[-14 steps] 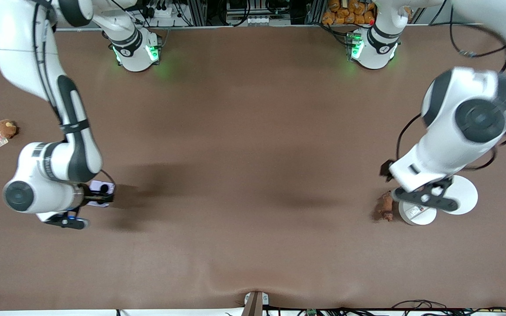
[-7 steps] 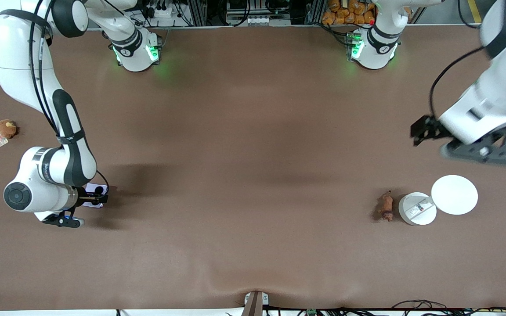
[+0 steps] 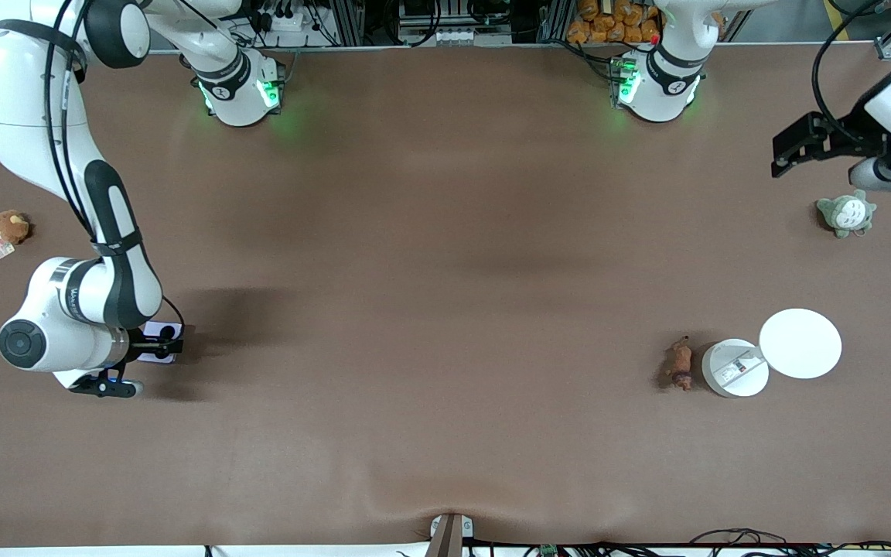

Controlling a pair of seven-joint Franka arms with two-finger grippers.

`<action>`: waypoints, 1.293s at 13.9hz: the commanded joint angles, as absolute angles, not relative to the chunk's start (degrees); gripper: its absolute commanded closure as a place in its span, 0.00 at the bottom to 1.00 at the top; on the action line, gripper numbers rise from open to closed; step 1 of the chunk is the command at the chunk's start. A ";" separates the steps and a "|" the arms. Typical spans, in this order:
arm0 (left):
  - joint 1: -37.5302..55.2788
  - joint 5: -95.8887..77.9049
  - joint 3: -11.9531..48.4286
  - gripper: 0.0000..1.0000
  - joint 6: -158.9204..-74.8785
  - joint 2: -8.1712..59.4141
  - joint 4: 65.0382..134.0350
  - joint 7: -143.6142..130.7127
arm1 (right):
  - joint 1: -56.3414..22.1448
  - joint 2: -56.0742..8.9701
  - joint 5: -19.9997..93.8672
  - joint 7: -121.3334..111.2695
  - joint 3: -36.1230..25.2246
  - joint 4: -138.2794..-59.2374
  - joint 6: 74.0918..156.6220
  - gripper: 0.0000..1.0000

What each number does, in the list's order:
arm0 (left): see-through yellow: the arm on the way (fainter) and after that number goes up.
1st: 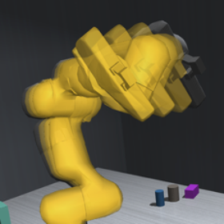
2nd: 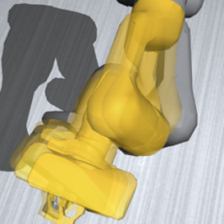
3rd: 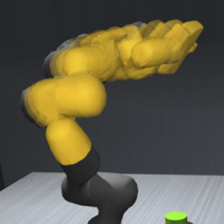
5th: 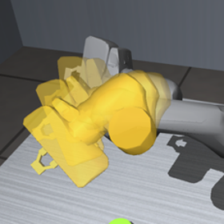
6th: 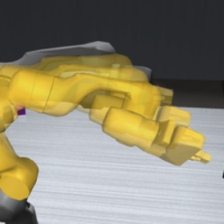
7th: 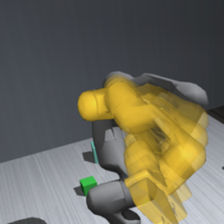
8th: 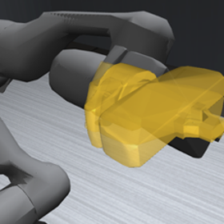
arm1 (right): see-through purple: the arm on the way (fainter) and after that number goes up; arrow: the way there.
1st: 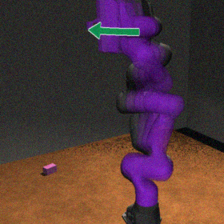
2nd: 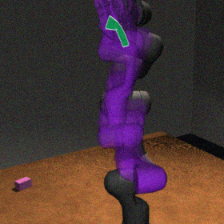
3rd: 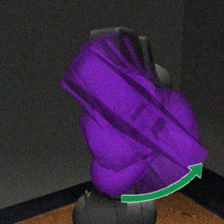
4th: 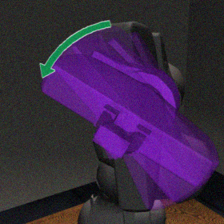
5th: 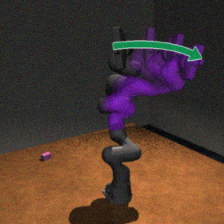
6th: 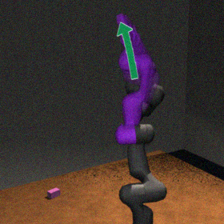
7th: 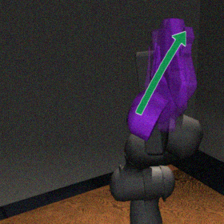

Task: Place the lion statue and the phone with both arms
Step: 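Open the left gripper and withdraw while the right gripper carries the phone, then lower the phone beside the glass cup and open the right gripper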

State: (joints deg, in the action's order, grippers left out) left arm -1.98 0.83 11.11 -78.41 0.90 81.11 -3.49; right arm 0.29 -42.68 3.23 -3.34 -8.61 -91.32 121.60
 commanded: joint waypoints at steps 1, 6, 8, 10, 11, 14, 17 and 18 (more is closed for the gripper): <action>0.86 -0.26 6.79 0.00 -78.14 -4.22 87.80 -4.22 | 1.32 -42.89 3.08 -4.22 -7.65 -91.67 122.52 0.34; 6.85 -0.18 3.34 0.00 -76.29 -5.36 89.03 -11.16 | 0.35 -42.19 3.16 -3.69 -7.12 -89.74 121.29 0.00; 6.77 -0.09 3.08 0.00 -77.16 -6.15 89.90 -11.16 | 0.26 -40.96 3.16 -4.39 -6.33 -86.50 117.62 0.00; 6.86 0.17 1.85 0.00 -79.36 -7.20 91.05 -11.16 | 0.35 -39.12 3.43 -4.22 -5.54 -82.81 110.07 0.00; 6.59 0.26 2.11 0.00 -80.58 -7.47 92.01 -11.08 | 0.53 -37.98 4.73 -4.31 -4.23 -80.62 107.60 0.00; 6.15 0.44 2.29 0.00 -84.63 -8.43 95.09 -10.20 | -0.70 -36.39 5.98 -4.04 -3.08 -68.43 92.35 0.00; 5.98 0.53 2.11 0.00 -88.75 -11.68 100.62 -9.93 | -3.24 -34.29 5.37 -3.96 -3.69 -57.33 79.04 0.00; 6.06 0.79 2.11 0.00 -88.86 -11.25 100.46 -9.76 | -3.51 -31.32 5.19 -3.96 -3.95 -57.13 77.36 0.00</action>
State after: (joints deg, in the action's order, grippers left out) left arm 6.15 0.65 2.29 -86.55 -8.26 96.57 -10.56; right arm -2.53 -33.77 5.27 -3.66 -3.21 -60.42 81.37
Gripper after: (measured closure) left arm 0.000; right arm 0.000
